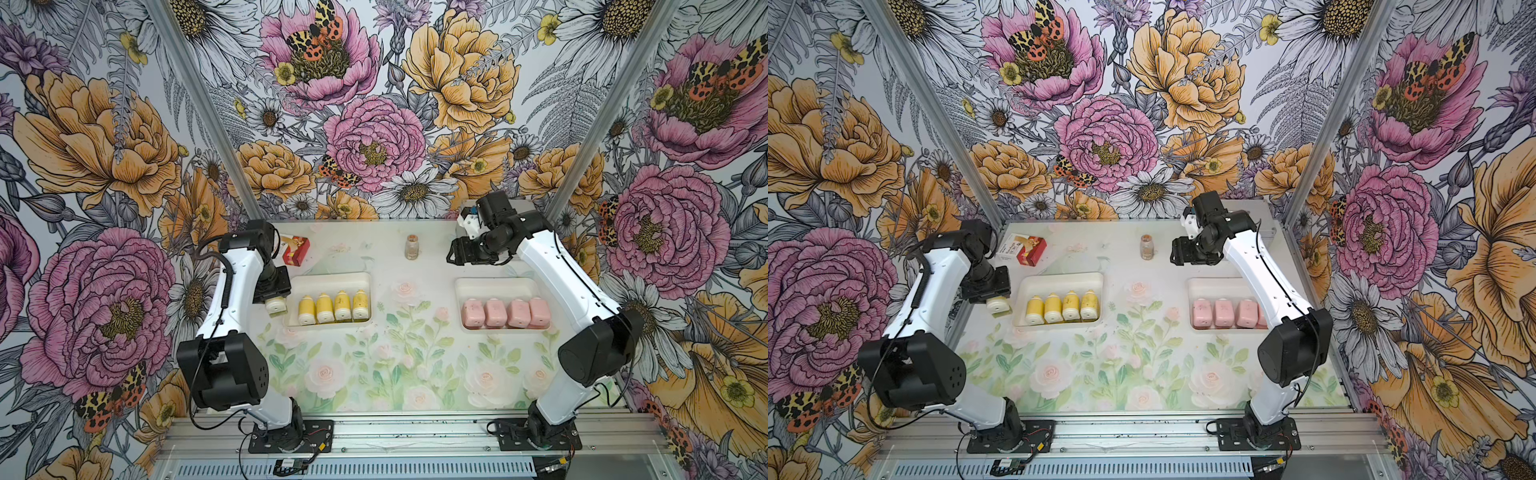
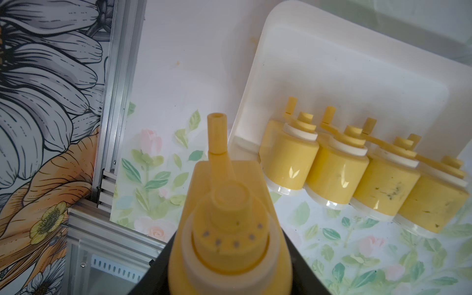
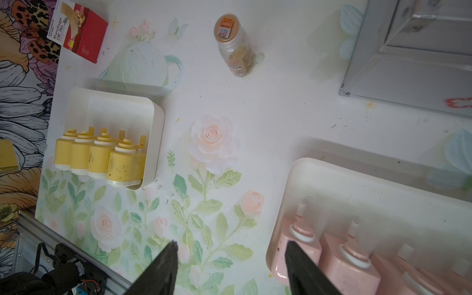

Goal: Place the pencil sharpeners by color into the storage box
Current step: Place the pencil sharpener in the storage box.

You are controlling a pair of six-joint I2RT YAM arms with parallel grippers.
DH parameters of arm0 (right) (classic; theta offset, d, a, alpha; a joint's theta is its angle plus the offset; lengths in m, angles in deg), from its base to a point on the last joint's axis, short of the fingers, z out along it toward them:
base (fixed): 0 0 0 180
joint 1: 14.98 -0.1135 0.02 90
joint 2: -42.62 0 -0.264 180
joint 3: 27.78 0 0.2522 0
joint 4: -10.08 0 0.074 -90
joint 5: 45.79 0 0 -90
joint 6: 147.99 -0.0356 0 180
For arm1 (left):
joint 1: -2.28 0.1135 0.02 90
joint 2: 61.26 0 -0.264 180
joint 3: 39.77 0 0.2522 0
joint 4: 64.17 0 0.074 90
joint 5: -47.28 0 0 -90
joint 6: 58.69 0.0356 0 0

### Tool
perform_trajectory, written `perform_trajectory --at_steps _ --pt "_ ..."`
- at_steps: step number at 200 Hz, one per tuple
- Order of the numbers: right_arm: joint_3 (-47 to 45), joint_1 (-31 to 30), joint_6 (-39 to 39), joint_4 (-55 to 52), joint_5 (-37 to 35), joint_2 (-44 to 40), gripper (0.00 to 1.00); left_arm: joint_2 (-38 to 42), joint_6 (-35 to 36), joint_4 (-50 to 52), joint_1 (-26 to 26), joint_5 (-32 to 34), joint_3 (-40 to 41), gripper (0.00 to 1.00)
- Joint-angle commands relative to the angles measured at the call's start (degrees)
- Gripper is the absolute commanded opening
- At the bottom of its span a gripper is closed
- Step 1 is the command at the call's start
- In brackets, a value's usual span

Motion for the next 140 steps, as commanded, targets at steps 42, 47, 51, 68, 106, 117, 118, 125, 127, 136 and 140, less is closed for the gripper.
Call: perform_trajectory --at_steps 42,47,51,68,106,117,118,125,127,136,140 --pt "3.2 -0.4 1.4 -0.4 1.0 3.7 0.68 -6.3 5.0 -3.8 0.8 -1.4 -3.2 0.39" --pt "3.3 -0.4 1.5 -0.4 1.1 3.9 0.68 -6.6 5.1 -3.9 0.7 -1.2 -3.1 0.39" --pt "3.3 -0.4 1.5 -0.4 1.1 4.1 0.68 -6.8 5.2 -4.0 0.7 -1.1 -3.1 0.39" --pt "3.7 -0.5 1.6 -0.4 1.4 4.9 0.69 -7.7 5.5 -4.8 0.8 -1.1 -2.7 0.39" --pt "4.3 -0.5 2.3 -0.4 1.6 6.0 0.68 -9.3 6.2 -6.8 0.6 -1.8 -1.6 0.39" --pt "4.5 -0.4 2.4 -0.4 1.6 6.3 0.68 -9.8 6.3 -7.3 0.6 -2.1 -1.6 0.39" --pt "4.5 -0.5 2.4 -0.4 1.6 6.3 0.68 -9.9 6.3 -7.3 0.6 -2.1 -1.6 0.39" --pt "4.5 -0.4 2.3 -0.4 1.5 6.5 0.69 -10.2 6.3 -7.5 0.6 -2.5 -1.7 0.39" --pt "4.5 -0.5 2.3 -0.4 1.6 6.5 0.68 -10.2 6.3 -7.5 0.5 -2.5 -1.7 0.39" --pt "4.5 -0.4 2.3 -0.4 1.7 6.7 0.68 -10.6 6.2 -7.6 0.4 -2.7 -1.6 0.39" --pt "4.5 -0.4 2.3 -0.4 1.8 6.8 0.68 -10.7 6.2 -7.7 0.2 -2.7 -1.6 0.39"
